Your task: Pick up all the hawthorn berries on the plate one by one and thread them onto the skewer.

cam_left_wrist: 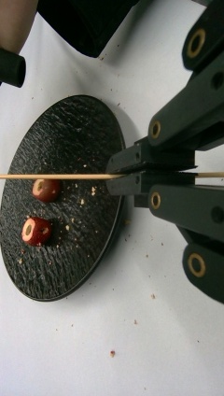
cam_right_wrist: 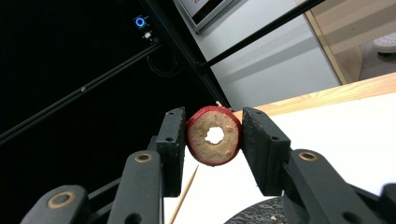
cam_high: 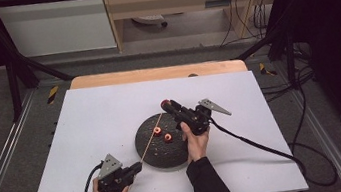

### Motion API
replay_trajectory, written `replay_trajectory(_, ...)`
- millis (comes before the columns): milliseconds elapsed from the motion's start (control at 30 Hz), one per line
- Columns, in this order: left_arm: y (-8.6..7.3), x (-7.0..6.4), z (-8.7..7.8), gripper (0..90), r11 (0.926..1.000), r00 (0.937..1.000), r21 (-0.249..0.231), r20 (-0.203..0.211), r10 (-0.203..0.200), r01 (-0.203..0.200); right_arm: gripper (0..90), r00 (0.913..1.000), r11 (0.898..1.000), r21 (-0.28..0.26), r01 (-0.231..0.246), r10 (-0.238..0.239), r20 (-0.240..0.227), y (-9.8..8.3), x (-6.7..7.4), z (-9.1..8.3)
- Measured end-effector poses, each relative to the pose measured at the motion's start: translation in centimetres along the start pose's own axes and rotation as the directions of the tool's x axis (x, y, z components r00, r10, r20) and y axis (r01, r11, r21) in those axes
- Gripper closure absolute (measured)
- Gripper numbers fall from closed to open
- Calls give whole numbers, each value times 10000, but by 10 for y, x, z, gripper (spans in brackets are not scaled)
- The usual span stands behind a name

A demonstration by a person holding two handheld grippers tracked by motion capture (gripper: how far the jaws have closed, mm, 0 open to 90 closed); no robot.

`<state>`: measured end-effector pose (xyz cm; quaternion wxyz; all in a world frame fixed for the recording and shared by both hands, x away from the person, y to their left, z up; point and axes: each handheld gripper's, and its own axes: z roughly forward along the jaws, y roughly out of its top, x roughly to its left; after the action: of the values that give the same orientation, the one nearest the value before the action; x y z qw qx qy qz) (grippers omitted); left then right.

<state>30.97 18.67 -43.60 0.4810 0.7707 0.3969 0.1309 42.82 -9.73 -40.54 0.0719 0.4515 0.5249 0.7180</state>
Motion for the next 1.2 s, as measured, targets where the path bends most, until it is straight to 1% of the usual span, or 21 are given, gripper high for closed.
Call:
replay_trajectory(233, 0, -1, 1, 883, 10000, 10000, 22, 42, 31, -31, 614, 10000, 10000, 13, 0, 0, -6, -1, 0, 1)
replay_trajectory(500, 0, -2, 2, 883, 10000, 10000, -9, 16, -42, 42, 615, 9999, 10000, 43, -81, 81, -93, -4, 0, 1)
replay_trajectory(533, 1, -3, 1, 882, 9999, 10000, -60, 29, -84, 84, 615, 9999, 10000, 34, -68, 69, -107, -4, 0, 1)
replay_trajectory(567, 1, -3, 2, 883, 9999, 10000, -83, 25, -95, 95, 615, 9998, 9999, 64, -153, 154, -131, -3, 0, 1)
replay_trajectory(633, 1, -3, 2, 882, 9998, 9999, -99, 21, -158, 158, 615, 9997, 9999, 7, -124, 124, -196, -2, 1, 0)
replay_trajectory(833, 3, -7, 5, 882, 9995, 9996, -154, 88, -264, 265, 616, 9997, 10000, 91, -32, 34, -224, -3, 1, -1)
replay_trajectory(867, 3, -8, 5, 882, 9988, 9990, -226, 126, -426, 429, 616, 9997, 10000, 88, -22, 24, -228, -3, 1, -1)
replay_trajectory(967, 4, -9, 5, 882, 9984, 9987, -274, 144, -487, 491, 616, 9996, 10000, 55, -39, 41, -277, -3, 2, -1)
replay_trajectory(1200, 7, -15, 11, 884, 9979, 9980, -161, 8, -626, 626, 616, 9996, 10000, 21, -22, 23, -270, -5, 2, -2)
